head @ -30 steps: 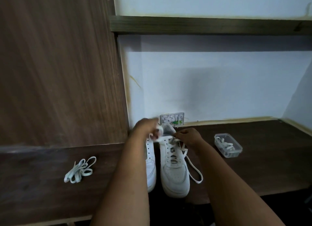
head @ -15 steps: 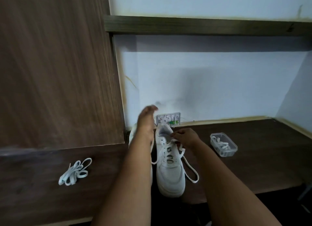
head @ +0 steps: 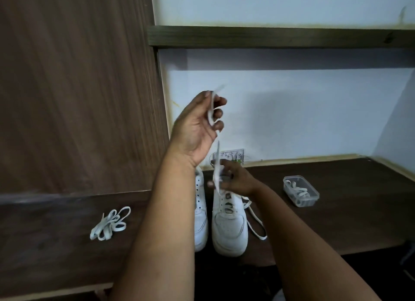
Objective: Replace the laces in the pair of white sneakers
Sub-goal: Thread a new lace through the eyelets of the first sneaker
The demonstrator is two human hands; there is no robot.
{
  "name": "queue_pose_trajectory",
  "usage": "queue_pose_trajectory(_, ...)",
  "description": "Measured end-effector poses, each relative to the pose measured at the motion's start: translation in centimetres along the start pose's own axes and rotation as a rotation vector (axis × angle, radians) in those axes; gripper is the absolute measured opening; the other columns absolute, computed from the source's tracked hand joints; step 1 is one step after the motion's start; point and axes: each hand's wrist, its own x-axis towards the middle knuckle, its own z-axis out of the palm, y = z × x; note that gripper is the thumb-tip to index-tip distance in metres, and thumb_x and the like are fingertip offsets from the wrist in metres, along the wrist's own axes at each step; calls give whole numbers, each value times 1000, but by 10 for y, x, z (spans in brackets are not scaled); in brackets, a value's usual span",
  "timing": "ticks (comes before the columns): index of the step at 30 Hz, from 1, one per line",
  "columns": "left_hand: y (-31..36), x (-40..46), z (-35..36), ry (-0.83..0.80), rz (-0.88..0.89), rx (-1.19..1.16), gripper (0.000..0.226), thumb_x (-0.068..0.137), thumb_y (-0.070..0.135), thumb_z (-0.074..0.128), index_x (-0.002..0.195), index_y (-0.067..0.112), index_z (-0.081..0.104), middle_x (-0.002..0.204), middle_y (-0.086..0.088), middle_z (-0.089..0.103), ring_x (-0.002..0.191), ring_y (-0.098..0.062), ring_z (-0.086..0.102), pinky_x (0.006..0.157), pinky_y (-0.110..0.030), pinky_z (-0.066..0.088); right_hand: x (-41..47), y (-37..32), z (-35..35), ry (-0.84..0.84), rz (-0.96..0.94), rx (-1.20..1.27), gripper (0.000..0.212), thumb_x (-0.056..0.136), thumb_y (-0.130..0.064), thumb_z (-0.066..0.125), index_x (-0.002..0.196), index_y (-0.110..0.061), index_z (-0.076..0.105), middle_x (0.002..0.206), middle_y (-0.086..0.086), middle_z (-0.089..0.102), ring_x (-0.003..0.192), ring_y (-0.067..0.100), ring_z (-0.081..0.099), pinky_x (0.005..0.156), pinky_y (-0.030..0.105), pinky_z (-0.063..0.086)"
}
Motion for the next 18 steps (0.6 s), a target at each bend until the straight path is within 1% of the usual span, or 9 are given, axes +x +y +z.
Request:
queue_pose_trajectory(1, -8, 1, 6, 32, 16, 47, 18, 99, 14, 45, 86, 15, 57, 80, 0, 63, 66, -8, 46, 54, -19, 32, -3, -11, -1, -63, 29, 180, 32, 80, -56, 66, 103, -35, 65, 92, 6, 59, 83, 18, 61, 74, 39, 57)
queue_pose_trajectory(4, -35, 6, 7, 150, 32, 231, 24, 101, 11, 45, 81, 20, 56, 78, 4, 62, 67, -7, 43, 58, -20, 30, -13, -27, -20, -321, 200, 608, 75, 91, -69, 23, 69, -10, 64, 68, 4, 52, 61, 13, 47, 53, 24, 41)
queue_pose_trajectory(6, -50, 11, -6, 214, -3, 324, 25, 101, 13, 46, 80, 21, 56, 79, 6, 62, 69, -8, 43, 60, -21, 32, -18, -23, -32, -383, 162, 801, 72, 88, -70, 24, 47, -14, 43, 57, 4, 42, 58, 15, 40, 52, 25, 36)
queue_pose_trajectory(8, -63, 15, -22, 249, -85, 473, 23, 100, 15, 48, 80, 19, 58, 82, 5, 61, 74, -10, 46, 64, -24, 35, -20, -20, -41, -183, 165, 970, 63, 88, -61, 39, 42, -18, 35, 50, 1, 35, 53, 14, 36, 50, 25, 31)
queue_pose_trajectory(10, -76, 16, -39, 244, -219, 777, 16, 99, 17, 50, 88, 14, 62, 92, -1, 64, 86, -16, 54, 71, -28, 41, -16, -14, -50, 236, 255, 1091, 54, 90, -47, 51, 45, -18, 42, 44, 0, 40, 51, 16, 42, 51, 26, 34)
queue_pose_trajectory(12, -94, 17, -63, 217, -384, 1185, 17, 97, 20, 52, 98, 8, 65, 106, -9, 67, 99, -24, 60, 82, -32, 46, -15, 2, -56, 778, 331, 742, 46, 94, -41, 50, 61, -9, 58, 55, 6, 58, 66, 26, 55, 63, 34, 43)
queue_pose_trajectory(14, -107, 14, -80, 207, -520, 1456, 29, 95, 29, 55, 104, 4, 67, 111, -13, 67, 104, -28, 62, 84, -34, 49, -14, 23, -55, 1123, 378, -28, 44, 97, -42, 41, 91, -5, 65, 95, 17, 63, 96, 37, 53, 81, 42, 42)
queue_pose_trajectory(16, -119, 9, -89, 227, -628, 1554, 41, 93, 43, 57, 109, 6, 66, 107, -11, 69, 97, -27, 66, 74, -31, 51, -15, 30, -53, 1096, 246, -539, 37, 97, -39, 41, 107, -9, 59, 120, 19, 50, 111, 38, 43, 89, 47, 36)
queue_pose_trajectory(18, -131, 4, -95, 289, -706, 1422, 41, 91, 43, 61, 105, 5, 65, 97, -11, 71, 82, -24, 70, 67, -31, 56, -11, 28, -48, 842, 184, -633, 31, 95, -38, 46, 118, -18, 53, 131, 14, 40, 119, 36, 36, 95, 49, 33)
